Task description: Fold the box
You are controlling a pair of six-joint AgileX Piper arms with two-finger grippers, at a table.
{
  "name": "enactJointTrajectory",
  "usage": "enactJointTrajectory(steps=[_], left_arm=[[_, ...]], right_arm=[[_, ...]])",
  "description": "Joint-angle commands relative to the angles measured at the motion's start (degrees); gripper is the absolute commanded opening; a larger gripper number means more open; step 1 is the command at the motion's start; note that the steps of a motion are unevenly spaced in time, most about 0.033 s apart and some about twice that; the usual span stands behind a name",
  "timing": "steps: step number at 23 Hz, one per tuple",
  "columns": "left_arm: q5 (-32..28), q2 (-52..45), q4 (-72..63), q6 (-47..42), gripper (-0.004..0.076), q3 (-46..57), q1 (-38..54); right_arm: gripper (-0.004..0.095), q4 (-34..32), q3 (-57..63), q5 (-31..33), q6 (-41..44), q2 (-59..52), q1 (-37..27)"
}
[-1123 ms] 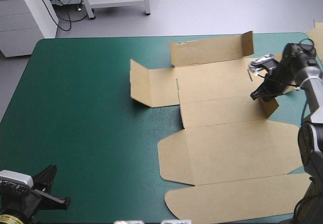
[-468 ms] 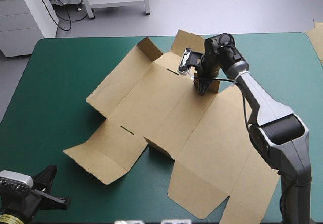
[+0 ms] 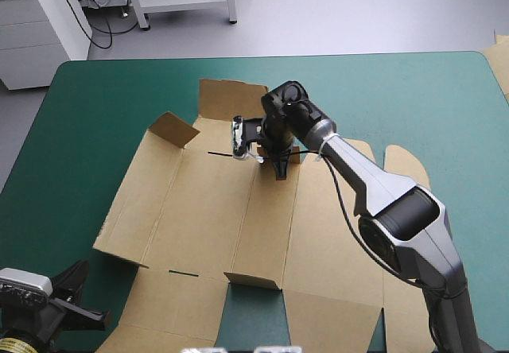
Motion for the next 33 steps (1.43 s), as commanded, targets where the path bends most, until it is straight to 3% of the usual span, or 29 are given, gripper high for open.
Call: enactJointTrajectory(steps=[1,15,18,19,21,22,27,33], left_arm=[[-3.8,1.0,0.2,-0.1,0.0006,-1.1,0.1],[-3.8,1.0,0.1,-0.1,0.0006,-1.1,0.1],[-3.8,1.0,0.1,-0.1,0.0006,-1.1,0.1],[-3.8,1.0,0.1,-0.1,0.0006,-1.1,0.1],[-3.8,1.0,0.1,-0.1,0.0006,-1.1,0.1],[-3.8,1.0,0.1,-0.1,0.0006,-1.1,0.1],[-3.8,1.0,0.1,-0.1,0.0006,-1.1,0.1],[-3.8,1.0,0.1,-0.1,0.0006,-1.1,0.1]], right_arm=[[-0.0018,-1.9,-1.9,-3.9,-2.5,-3.0,2.4],[-0.0014,-5.6,-1.8,-9.5,-1.1,0.0,2.8],[0.0163,-5.7,-1.8,-12.0,0.5,0.0,2.8],[0.0302,-5.7,-1.8,-12.0,0.5,0.0,2.8],[0.0476,-7.0,-1.8,-12.6,2.0,0.0,2.8],[0.0517,-7.8,-1.8,-12.9,3.4,0.0,2.8],[0.0532,-11.5,-5.8,-10.0,10.6,-0.2,3.1],[0.0532,-9.7,-17.9,1.2,16.3,-0.2,3.1]])
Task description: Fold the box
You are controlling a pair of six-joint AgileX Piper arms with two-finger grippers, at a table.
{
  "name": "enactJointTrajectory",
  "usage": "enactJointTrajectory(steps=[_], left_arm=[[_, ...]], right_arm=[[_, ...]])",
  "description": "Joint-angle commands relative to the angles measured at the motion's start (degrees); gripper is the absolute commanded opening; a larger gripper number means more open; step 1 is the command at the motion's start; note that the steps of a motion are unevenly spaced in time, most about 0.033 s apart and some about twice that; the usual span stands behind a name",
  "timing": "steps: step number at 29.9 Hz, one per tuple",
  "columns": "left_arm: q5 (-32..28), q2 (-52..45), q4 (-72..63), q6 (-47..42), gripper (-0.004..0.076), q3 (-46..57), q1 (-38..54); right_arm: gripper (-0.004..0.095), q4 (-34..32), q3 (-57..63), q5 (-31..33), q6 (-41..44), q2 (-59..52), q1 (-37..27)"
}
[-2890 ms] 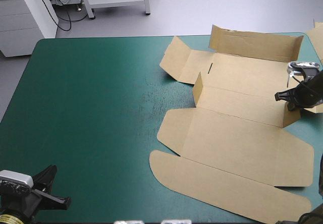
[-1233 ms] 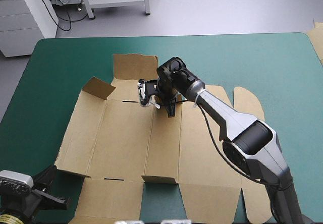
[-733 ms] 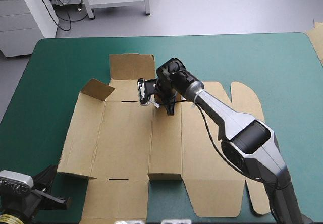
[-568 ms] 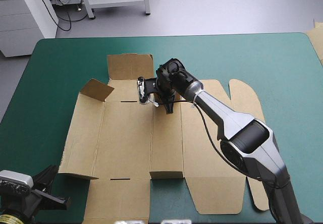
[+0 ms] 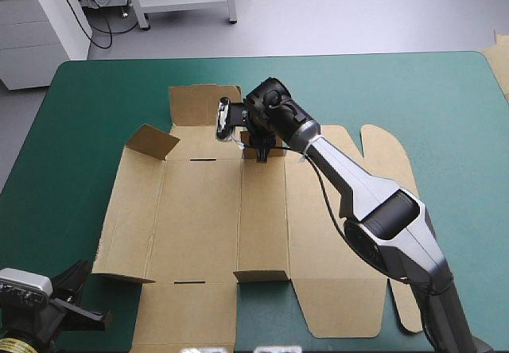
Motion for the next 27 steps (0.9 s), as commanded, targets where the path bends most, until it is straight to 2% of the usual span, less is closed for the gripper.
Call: enactJointTrajectory(steps=[1,3,7,10,15,21,27], left_arm=[[-3.8,1.0,0.3,-0.1,0.0006,-1.1,0.1],[-3.8,1.0,0.3,-0.1,0.0006,-1.1,0.1],[-3.8,1.0,0.3,-0.1,0.0006,-1.1,0.1],[-3.8,1.0,0.3,-0.1,0.0006,-1.1,0.1],[-3.8,1.0,0.3,-0.1,0.0006,-1.1,0.1],[-3.8,1.0,0.3,-0.1,0.0006,-1.1,0.1],[-3.8,1.0,0.3,-0.1,0.0006,-1.1,0.1]], right_arm=[[0.0527,1.9,-9.5,4.9,5.6,-4.3,-0.1],[0.0495,5.7,-12.9,4.9,7.6,-5.0,-0.1],[0.0360,11.1,-16.8,4.9,11.2,-8.6,-0.1],[0.0246,9.8,-16.5,4.9,19.1,-12.8,-0.1],[-0.0015,5.4,-16.4,4.9,28.9,-19.9,-0.2],[-0.0016,3.6,-8.4,4.9,33.9,-30.4,-0.2],[-0.0016,1.5,10.2,4.8,36.4,-44.7,-0.2]])
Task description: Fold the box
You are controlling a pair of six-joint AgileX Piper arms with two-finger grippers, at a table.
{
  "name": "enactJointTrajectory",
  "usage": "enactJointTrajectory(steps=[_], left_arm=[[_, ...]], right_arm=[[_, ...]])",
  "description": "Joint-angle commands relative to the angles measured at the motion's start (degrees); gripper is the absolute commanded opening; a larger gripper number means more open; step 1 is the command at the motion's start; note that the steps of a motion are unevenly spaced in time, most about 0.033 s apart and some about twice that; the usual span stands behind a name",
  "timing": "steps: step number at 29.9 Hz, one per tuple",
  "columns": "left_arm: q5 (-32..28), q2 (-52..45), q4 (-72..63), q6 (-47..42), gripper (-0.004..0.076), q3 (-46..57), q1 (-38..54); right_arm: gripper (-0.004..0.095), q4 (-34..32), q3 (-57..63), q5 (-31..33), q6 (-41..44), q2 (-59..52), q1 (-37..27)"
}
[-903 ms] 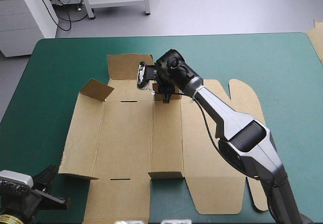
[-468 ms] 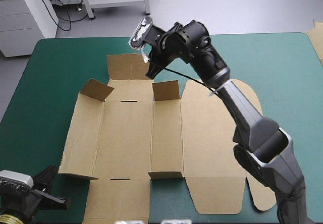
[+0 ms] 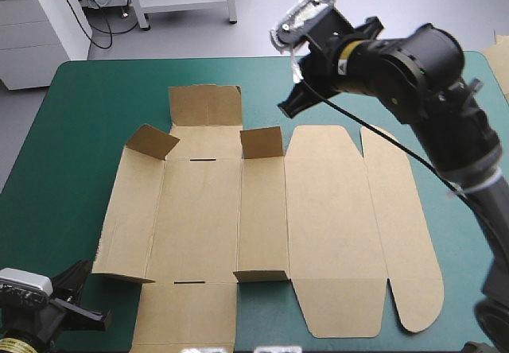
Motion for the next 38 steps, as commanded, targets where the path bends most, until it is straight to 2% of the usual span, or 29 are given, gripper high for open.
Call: enactJointTrajectory(steps=[1,4,12,18,26,34,38], left_arm=[[-3.8,1.0,0.3,-0.1,0.0006,-1.1,0.1],[-3.8,1.0,0.3,-0.1,0.0006,-1.1,0.1],[-3.8,1.0,0.3,-0.1,0.0006,-1.1,0.1],[-3.8,1.0,0.3,-0.1,0.0006,-1.1,0.1],[-3.8,1.0,0.3,-0.1,0.0006,-1.1,0.1],[-3.8,1.0,0.3,-0.1,0.0006,-1.1,0.1],[-3.8,1.0,0.3,-0.1,0.0006,-1.1,0.1]], right_arm=[[-0.0016,-2.0,9.8,0.0,1.4,-10.6,-0.3],[-0.0016,-2.2,21.5,-2.5,2.6,-18.2,-0.3],[-0.0016,-0.2,50.3,-15.0,6.3,-39.8,-0.3],[-0.0018,2.6,67.7,-19.9,7.3,-51.7,-0.3],[-0.0018,6.2,83.0,-22.5,8.6,-61.4,-0.3],[-0.0018,6.3,93.4,-27.2,12.2,-70.2,-0.3],[-0.0018,6.3,96.7,-27.6,12.2,-74.7,-0.3]])
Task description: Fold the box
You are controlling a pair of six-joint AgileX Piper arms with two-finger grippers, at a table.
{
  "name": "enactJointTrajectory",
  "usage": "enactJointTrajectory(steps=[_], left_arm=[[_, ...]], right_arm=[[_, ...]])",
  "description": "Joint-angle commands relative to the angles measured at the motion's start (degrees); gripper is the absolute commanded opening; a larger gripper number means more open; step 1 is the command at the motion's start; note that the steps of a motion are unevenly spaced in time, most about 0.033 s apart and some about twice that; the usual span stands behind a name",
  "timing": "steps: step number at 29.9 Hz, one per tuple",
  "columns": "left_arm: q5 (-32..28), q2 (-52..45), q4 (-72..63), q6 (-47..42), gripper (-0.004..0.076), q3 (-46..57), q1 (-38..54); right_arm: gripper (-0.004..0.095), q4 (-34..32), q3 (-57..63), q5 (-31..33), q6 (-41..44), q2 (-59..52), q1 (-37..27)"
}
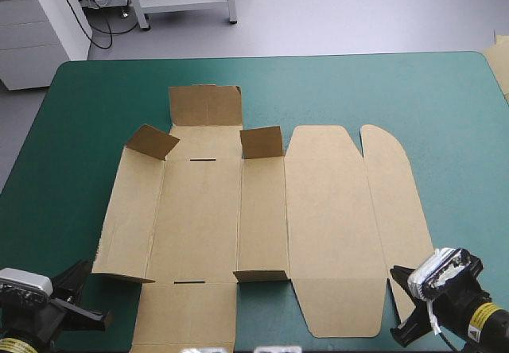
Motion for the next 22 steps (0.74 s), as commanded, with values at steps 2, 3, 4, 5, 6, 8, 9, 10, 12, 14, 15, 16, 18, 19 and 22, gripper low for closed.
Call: enactJointTrajectory(steps=[2,3,4,5,6,8,9,10,12,14,15,16,18,19,22], left_arm=[[-3.8,1.0,0.3,-0.1,0.0006,-1.1,0.1],[-3.8,1.0,0.3,-0.1,0.0006,-1.1,0.1],[-3.8,1.0,0.3,-0.1,0.0006,-1.1,0.1],[-3.8,1.0,0.3,-0.1,0.0006,-1.1,0.1],[-3.8,1.0,0.3,-0.1,0.0006,-1.1,0.1],[-3.8,1.0,0.3,-0.1,0.0006,-1.1,0.1],[-3.8,1.0,0.3,-0.1,0.0006,-1.1,0.1],[-3.8,1.0,0.3,-0.1,0.0006,-1.1,0.1],[-3.8,1.0,0.3,-0.1,0.0006,-1.1,0.1],[-3.8,1.0,0.3,-0.1,0.0006,-1.1,0.1],[-3.8,1.0,0.1,-0.1,0.0010,-1.1,0.1],[-3.8,1.0,-0.2,0.2,0.0017,-1.1,0.1],[-3.8,1.0,-0.5,0.5,0.0062,-1.1,0.1],[-3.8,1.0,-0.5,0.5,0.0105,-1.1,0.1],[-3.8,1.0,-0.5,0.5,0.0272,-1.1,0.1]], right_arm=[[-0.0018,-0.2,1.3,-4.3,0.4,-4.3,-0.3],[-0.0018,-0.2,1.8,-4.3,0.4,-5.2,-0.3],[-0.0018,-0.2,2.0,-4.3,0.4,-5.9,-0.3],[-0.0018,-0.2,2.2,-4.2,0.4,-6.7,-0.3],[-0.0018,-0.2,2.3,-3.9,0.4,-7.4,-0.3],[-0.0018,-0.2,2.3,-3.9,1.1,-8.1,-0.3],[-0.0017,-0.2,2.3,-3.9,1.2,-8.3,-0.3],[-0.0018,-0.2,2.3,-3.9,1.3,-8.3,-0.3],[-0.0018,-0.2,2.3,-3.9,1.5,-8.3,-0.3],[-0.0018,-0.2,2.3,-3.9,1.5,-8.3,-0.3],[-0.0018,-0.2,2.3,-3.9,1.5,-8.3,-0.3],[-0.0018,-0.2,2.3,-3.9,1.5,-8.3,-0.3],[-0.0018,-0.2,2.3,-3.9,1.5,-8.3,-0.3],[-0.0018,-0.2,2.3,-3.9,1.5,-8.3,-0.3],[-0.0018,-0.2,2.3,-3.9,1.5,-8.3,-0.3]])
